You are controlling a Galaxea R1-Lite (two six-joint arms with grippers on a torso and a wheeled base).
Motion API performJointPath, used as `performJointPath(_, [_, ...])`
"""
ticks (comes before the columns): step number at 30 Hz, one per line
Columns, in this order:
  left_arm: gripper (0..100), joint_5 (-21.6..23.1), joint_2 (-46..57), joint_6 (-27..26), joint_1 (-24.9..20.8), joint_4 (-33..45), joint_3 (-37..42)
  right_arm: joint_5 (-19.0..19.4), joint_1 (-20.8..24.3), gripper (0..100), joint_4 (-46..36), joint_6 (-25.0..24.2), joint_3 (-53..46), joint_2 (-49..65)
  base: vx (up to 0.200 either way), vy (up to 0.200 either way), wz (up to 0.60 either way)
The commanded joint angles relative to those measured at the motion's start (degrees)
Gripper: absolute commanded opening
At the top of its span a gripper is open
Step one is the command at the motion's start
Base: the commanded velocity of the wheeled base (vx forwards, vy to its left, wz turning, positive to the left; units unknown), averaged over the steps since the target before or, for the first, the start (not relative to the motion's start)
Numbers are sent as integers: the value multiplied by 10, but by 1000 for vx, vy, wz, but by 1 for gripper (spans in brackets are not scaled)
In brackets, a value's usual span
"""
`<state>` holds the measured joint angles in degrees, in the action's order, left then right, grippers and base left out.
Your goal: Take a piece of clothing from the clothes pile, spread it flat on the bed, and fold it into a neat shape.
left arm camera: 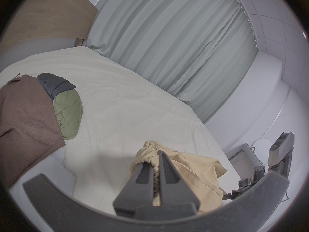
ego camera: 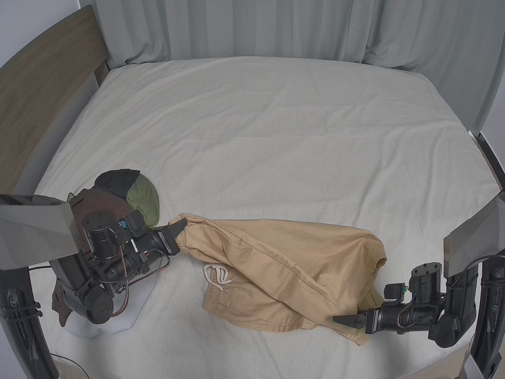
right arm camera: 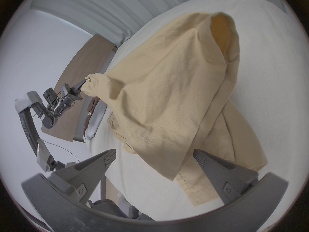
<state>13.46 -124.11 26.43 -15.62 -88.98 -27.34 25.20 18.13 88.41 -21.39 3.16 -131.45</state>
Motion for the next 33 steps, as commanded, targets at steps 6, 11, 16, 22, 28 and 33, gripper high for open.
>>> performJointPath(6, [0, 0, 1, 0, 1, -1, -1, -1, 0, 100, 0, -51, 33, -7, 0, 0, 0])
performJointPath(11, [0, 0, 1, 0, 1, -1, -1, 0, -5, 0, 1, -51, 33, -2, 0, 0, 0])
performJointPath(16, [0, 0, 0, 0, 1, -1, -2, 2, -8, 0, 0, -51, 31, 27, 0, 0, 0])
performJointPath(22, [0, 0, -2, -1, 5, -1, -3, 11, -9, 0, -1, -62, 27, 74, 0, 0, 0])
performJointPath(28, [0, 0, -3, 0, 9, -1, -6, 21, -28, 0, -1, -72, 24, 140, 0, 0, 0])
performJointPath(33, [0, -1, -13, -1, 19, -1, -16, 49, -64, 0, -1, -73, 26, 177, 0, 0, 0])
